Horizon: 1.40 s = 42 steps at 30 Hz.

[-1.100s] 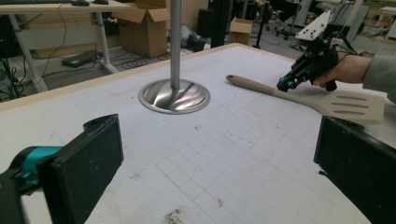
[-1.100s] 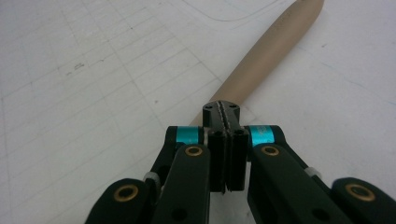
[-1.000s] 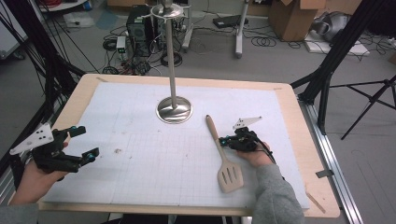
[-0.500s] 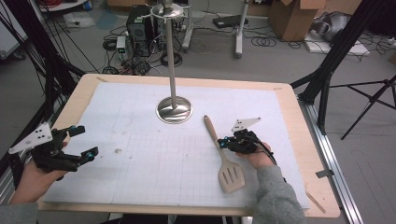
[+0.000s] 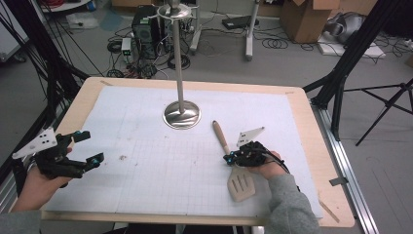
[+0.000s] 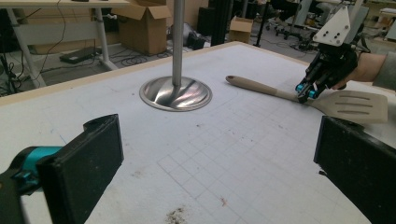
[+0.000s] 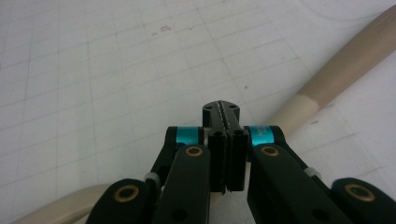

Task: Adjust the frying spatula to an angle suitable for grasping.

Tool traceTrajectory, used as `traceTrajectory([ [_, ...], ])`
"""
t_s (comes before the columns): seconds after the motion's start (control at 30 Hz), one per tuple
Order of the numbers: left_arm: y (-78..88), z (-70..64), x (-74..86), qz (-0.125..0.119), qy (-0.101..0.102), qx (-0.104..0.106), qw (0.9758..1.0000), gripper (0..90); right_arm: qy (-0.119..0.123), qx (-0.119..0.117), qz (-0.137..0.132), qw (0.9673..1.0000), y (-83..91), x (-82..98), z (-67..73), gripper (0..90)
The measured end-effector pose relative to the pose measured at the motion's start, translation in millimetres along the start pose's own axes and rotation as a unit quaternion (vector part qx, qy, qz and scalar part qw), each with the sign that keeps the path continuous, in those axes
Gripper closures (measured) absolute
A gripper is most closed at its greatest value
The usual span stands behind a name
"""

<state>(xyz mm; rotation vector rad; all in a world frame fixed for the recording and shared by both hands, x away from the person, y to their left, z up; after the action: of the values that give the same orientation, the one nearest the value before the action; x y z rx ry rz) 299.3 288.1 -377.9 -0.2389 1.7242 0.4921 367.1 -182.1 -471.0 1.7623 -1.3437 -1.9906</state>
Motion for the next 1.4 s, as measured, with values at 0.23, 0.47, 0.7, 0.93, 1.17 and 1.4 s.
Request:
traceTrajectory([
  [0.23, -6.5, 1.0, 0.8, 0.005, 0.001, 0.008, 1.0000, 1.8, 0.031, 0.004, 0.018, 0.9994, 3.3, 3.2, 5.2, 90.0],
  [0.47, -8.3, 3.9, 2.2, 0.007, 0.004, 0.008, 0.9999, 1.8, 0.032, 0.012, 0.033, 0.9989, 9.3, 7.6, 5.7, 90.0],
  [0.7, -8.5, 3.5, 2.2, 0.007, 0.004, 0.008, 0.9999, 1.8, 0.022, 0.006, 0.035, 0.9991, 14.8, 13.5, 4.3, 90.0],
  [0.93, -8.5, 3.7, 2.4, 0.007, 0.004, 0.008, 0.9999, 1.8, 0.026, 0.004, 0.037, 0.9990, 18.8, 17.7, 2.0, 90.0],
  [1.17, -9.8, 4.4, 4.4, 0.014, 0.005, 0.008, 0.9999, 1.8, 0.008, 0.016, 0.000, 0.9998, 26.0, 5.6, -2.2, 90.0],
  [1.4, -8.5, 4.0, 4.9, 0.013, 0.005, 0.005, 0.9999, 1.8, -0.037, 0.049, -0.046, 0.9970, 27.4, -23.7, -8.4, 90.0],
])
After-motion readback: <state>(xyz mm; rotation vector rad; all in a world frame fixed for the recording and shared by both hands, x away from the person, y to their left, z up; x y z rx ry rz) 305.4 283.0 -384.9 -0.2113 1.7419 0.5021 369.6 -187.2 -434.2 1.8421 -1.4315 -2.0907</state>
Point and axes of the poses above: each handheld gripper's, and its own axes: y roughly backward along the jaws, x roughly out of its underside, z roughly to its left, the point moved 5 cm from there along -y, roughly forward along the jaws, and after that the axes turned 15 degrees about x, right-handed, at the moved point
